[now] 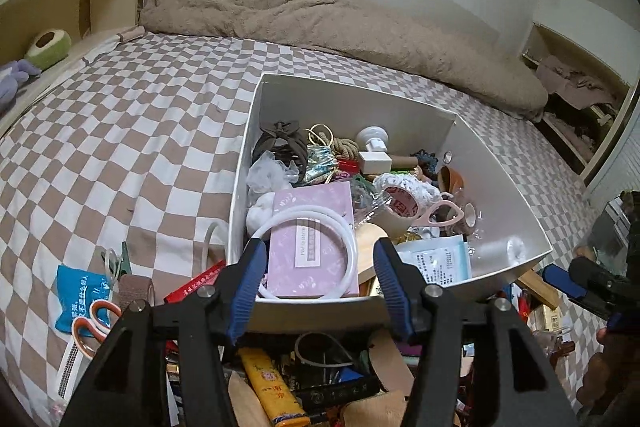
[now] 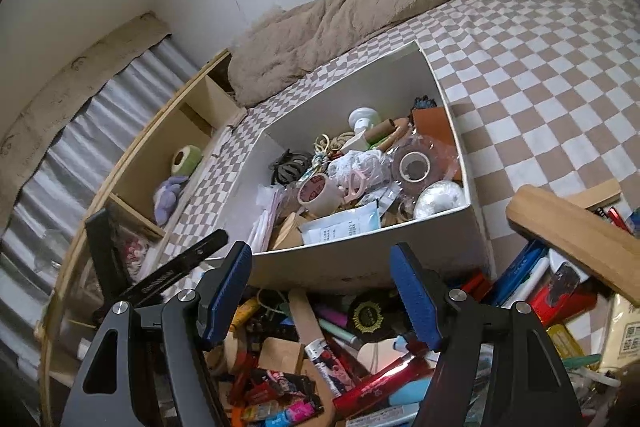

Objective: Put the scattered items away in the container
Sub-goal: 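Open the left tool to drop the white cable into the box, then move both open tools back from the box toward the remaining pile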

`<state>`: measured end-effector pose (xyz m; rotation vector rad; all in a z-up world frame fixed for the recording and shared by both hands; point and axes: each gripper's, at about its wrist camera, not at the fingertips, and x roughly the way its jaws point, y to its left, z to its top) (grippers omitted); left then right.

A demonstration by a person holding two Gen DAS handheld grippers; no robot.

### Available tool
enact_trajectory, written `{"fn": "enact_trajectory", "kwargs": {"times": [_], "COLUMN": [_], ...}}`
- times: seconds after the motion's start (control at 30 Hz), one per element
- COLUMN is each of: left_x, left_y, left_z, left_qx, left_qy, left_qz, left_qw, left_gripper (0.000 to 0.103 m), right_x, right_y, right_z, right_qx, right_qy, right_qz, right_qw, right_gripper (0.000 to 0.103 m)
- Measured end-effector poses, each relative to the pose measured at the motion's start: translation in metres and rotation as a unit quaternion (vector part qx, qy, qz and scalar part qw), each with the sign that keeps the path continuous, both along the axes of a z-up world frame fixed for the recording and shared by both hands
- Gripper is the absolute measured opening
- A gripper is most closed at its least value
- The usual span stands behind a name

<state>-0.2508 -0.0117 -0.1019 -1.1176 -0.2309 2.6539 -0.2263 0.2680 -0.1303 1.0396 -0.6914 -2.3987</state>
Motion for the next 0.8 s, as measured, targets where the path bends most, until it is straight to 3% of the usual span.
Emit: {"fn": "enact_trajectory", "kwargs": {"times": [0.07,0.2,0.27,0.43,0.8], "left_x": [0.002,0.007,0.011,0.020,0.029], "left_y": [-0.001,-0.001,0.001,0.005,-0.005], "left_z": [0.001,0.004,0.006,0.011,0.015], "left_qx": [0.008,0.015,0.012,-0.010,-0.020], "left_qy": [0.002,0.005,0.008,0.021,0.045], "left_qz": [-0.001,-0.007,-0.011,-0.011,0.010], "left_qw": [1.0000,0.9999,0.9998,0.9997,0.9987], "left_gripper": [0.069,0.078,0.083,0.102,0.103], "right_x": [0.002,0.008,0.011,0.016,0.021], "right_y": [-0.003,-0.011,-0.015,-0.019,-0.022], "right_z": [0.003,0.013,0.017,0.021,0.025], "right_qx": [0.024,0.078,0.097,0.134,0.193], "right_qy": [0.016,0.051,0.069,0.099,0.133], "right_qz": [-0.005,-0.012,-0.016,-0.022,-0.056], "right_qw": [1.000,0.996,0.993,0.986,0.971], "right_gripper": [0.086,0.090,0.102,0.103,0.103]}}
